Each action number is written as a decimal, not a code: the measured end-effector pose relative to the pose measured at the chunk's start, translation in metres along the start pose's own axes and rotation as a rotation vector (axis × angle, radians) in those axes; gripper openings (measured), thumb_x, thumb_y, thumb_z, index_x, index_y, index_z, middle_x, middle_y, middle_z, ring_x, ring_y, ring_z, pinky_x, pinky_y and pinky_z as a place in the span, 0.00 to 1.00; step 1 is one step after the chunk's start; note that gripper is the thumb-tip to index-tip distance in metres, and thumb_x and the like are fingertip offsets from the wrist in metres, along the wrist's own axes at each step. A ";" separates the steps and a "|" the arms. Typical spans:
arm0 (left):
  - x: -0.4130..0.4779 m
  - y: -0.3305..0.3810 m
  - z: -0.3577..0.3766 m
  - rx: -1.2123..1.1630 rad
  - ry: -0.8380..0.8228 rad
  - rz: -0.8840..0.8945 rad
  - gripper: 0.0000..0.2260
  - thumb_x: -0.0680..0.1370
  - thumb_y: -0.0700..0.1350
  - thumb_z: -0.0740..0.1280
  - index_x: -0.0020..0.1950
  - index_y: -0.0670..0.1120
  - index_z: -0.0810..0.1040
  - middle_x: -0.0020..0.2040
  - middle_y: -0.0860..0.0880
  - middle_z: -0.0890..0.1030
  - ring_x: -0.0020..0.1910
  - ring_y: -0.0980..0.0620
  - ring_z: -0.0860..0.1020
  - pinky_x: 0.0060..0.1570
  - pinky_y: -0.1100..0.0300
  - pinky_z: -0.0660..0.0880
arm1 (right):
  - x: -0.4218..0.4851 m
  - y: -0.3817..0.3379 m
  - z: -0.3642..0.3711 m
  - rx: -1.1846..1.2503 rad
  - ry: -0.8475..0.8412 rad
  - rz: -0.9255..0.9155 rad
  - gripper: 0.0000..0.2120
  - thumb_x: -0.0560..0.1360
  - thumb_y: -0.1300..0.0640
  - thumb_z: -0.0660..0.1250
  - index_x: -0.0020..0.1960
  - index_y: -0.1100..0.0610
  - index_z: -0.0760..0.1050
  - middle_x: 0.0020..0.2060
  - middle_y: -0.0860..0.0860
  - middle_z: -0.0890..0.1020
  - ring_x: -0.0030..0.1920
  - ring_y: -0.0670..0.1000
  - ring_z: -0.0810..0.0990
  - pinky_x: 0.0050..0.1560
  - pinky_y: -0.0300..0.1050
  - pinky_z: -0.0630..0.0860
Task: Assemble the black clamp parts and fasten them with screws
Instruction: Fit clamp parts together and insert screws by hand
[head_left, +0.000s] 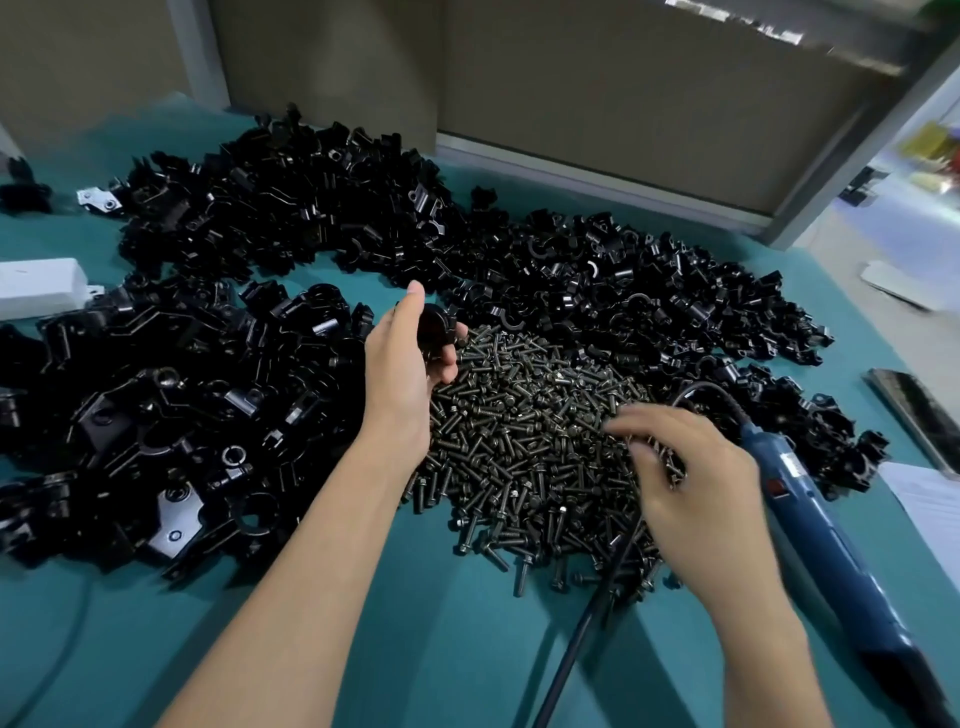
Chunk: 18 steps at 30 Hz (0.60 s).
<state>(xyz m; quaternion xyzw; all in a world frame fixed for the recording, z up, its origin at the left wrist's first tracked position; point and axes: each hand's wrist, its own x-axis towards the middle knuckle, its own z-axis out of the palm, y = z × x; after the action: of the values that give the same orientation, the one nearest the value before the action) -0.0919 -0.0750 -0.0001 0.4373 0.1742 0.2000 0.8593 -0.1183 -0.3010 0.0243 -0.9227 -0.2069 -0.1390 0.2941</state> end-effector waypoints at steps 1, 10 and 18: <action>0.000 0.000 0.000 0.004 -0.001 0.002 0.12 0.84 0.52 0.61 0.47 0.45 0.74 0.37 0.47 0.82 0.30 0.55 0.73 0.27 0.64 0.69 | 0.009 -0.005 0.005 0.003 -0.046 -0.026 0.16 0.75 0.71 0.67 0.54 0.53 0.83 0.53 0.42 0.80 0.58 0.43 0.77 0.60 0.21 0.62; 0.000 0.001 0.000 -0.055 0.007 -0.002 0.12 0.84 0.50 0.59 0.52 0.41 0.73 0.38 0.46 0.81 0.30 0.55 0.73 0.28 0.63 0.70 | 0.062 -0.038 0.043 -0.027 -0.264 -0.115 0.16 0.78 0.69 0.64 0.54 0.52 0.83 0.53 0.46 0.83 0.59 0.48 0.76 0.61 0.40 0.69; 0.000 -0.001 -0.002 -0.074 0.021 -0.021 0.12 0.84 0.51 0.61 0.49 0.42 0.74 0.40 0.45 0.81 0.31 0.54 0.74 0.28 0.63 0.70 | 0.051 -0.062 0.078 -0.273 -0.257 -0.090 0.14 0.73 0.40 0.71 0.48 0.51 0.80 0.46 0.47 0.78 0.53 0.51 0.70 0.53 0.48 0.70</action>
<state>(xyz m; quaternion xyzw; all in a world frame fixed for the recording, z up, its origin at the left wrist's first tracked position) -0.0923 -0.0743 -0.0018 0.4011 0.1804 0.2021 0.8751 -0.0916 -0.1925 0.0125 -0.9540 -0.2629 -0.0599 0.1311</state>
